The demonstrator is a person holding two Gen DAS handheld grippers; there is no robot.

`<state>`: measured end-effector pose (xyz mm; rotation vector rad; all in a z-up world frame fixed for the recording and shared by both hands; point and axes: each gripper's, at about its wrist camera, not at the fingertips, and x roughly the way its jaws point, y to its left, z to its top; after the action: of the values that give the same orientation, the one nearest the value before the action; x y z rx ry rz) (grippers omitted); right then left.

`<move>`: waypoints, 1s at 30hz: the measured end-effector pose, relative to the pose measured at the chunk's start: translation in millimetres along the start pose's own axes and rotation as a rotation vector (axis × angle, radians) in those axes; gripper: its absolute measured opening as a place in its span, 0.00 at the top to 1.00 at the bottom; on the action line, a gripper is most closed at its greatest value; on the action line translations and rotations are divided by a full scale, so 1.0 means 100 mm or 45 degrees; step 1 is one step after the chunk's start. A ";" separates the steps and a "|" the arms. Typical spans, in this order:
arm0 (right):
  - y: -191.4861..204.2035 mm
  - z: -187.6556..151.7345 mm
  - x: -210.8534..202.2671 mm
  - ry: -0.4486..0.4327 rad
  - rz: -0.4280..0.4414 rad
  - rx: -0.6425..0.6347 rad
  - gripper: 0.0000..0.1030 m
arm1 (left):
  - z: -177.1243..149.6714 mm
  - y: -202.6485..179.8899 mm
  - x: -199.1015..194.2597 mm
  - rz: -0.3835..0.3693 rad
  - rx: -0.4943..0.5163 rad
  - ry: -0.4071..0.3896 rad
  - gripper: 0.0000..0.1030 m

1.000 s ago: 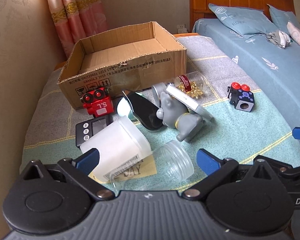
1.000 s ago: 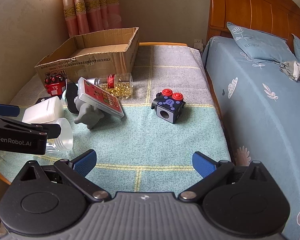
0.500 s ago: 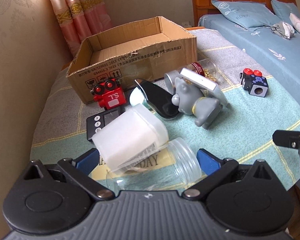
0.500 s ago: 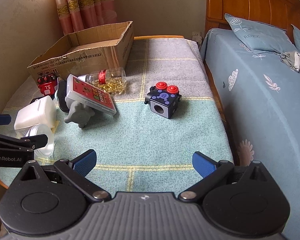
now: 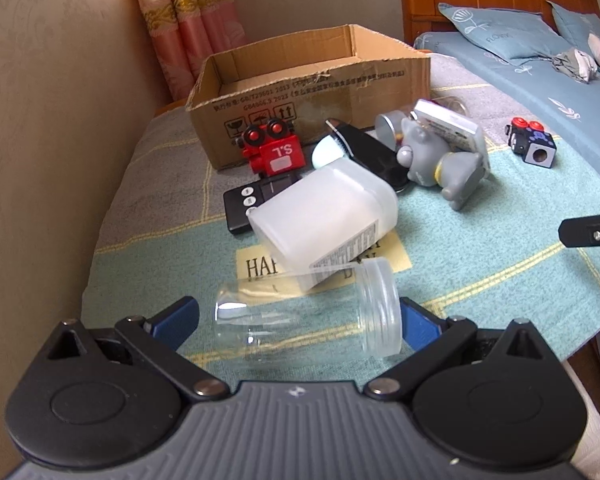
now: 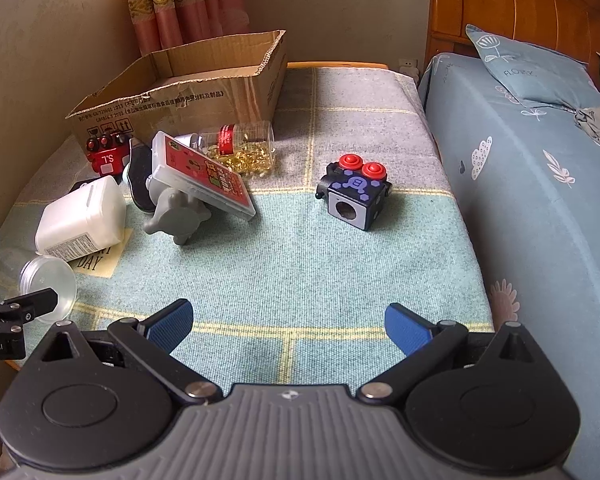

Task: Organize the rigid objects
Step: 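Close the left tool on the clear jar while the right tool approaches the black cube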

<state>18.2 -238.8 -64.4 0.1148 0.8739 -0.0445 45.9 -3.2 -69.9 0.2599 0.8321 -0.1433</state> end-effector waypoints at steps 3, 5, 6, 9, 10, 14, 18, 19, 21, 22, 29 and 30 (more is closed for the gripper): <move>0.03 0.00 0.02 0.006 0.003 -0.015 0.00 | -0.03 0.10 0.11 -0.024 -0.084 0.046 0.01; 0.03 0.00 0.03 0.008 0.001 -0.029 0.00 | -0.04 0.12 0.18 -0.045 -0.113 0.079 0.01; 0.03 0.00 0.05 0.009 0.000 -0.035 0.00 | -0.05 0.13 0.23 -0.055 -0.131 0.099 0.01; 0.02 -0.01 0.10 0.024 -0.011 -0.053 0.00 | -0.07 0.21 0.29 -0.114 -0.235 0.117 0.01; 0.02 -0.02 0.12 0.029 -0.015 -0.062 0.00 | -0.07 0.23 0.29 -0.111 -0.254 0.114 0.01; 0.02 -0.07 0.20 0.059 -0.029 -0.105 0.00 | -0.08 0.25 0.31 -0.103 -0.249 0.122 0.00; 0.05 -0.12 0.22 0.037 -0.039 -0.169 0.00 | -0.13 0.24 0.28 -0.093 -0.253 0.091 0.00; 0.04 -0.12 0.23 0.032 -0.037 -0.172 0.00 | -0.12 0.24 0.28 -0.090 -0.257 0.091 0.00; 0.03 -0.11 0.24 0.025 -0.024 -0.187 0.00 | -0.11 0.23 0.28 -0.088 -0.257 0.095 0.00; 0.02 -0.10 0.24 0.021 -0.014 -0.201 0.00 | -0.10 0.23 0.28 -0.092 -0.255 0.095 0.00; -0.14 0.02 0.34 0.027 0.011 -0.220 0.00 | -0.05 0.23 0.33 -0.097 -0.249 0.092 0.00; -0.17 0.04 0.36 0.027 0.013 -0.219 0.00 | -0.04 0.24 0.33 -0.098 -0.247 0.090 0.00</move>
<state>43.0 -255.7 -90.7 -0.0412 0.8947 0.0412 70.5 19.9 -93.4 0.0506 0.9201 -0.1251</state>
